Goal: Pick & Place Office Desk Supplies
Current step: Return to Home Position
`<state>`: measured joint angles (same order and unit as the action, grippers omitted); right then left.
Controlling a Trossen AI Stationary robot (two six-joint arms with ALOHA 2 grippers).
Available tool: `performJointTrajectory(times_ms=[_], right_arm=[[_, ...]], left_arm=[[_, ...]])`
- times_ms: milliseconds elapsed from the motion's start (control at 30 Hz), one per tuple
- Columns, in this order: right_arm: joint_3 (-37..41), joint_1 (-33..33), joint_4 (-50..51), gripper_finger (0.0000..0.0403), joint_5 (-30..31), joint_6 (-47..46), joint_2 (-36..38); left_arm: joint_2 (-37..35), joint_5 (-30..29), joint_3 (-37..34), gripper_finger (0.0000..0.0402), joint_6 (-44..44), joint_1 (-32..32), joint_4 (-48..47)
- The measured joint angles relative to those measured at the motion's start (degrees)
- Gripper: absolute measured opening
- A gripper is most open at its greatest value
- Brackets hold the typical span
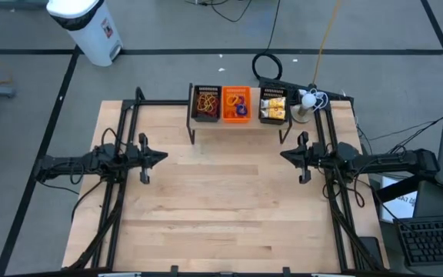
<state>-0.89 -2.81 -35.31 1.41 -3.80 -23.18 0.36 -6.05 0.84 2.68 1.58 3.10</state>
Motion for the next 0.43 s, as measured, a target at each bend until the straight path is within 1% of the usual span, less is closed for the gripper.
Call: performJointTrajectory(times_ms=[433], right_arm=[[0.02, 0.00, 0.02, 0.0004, 0.00, 0.00, 0.00]], left_arm=[[0.00, 0.01, 0.02, 0.0024, 0.02, 0.00, 0.01]])
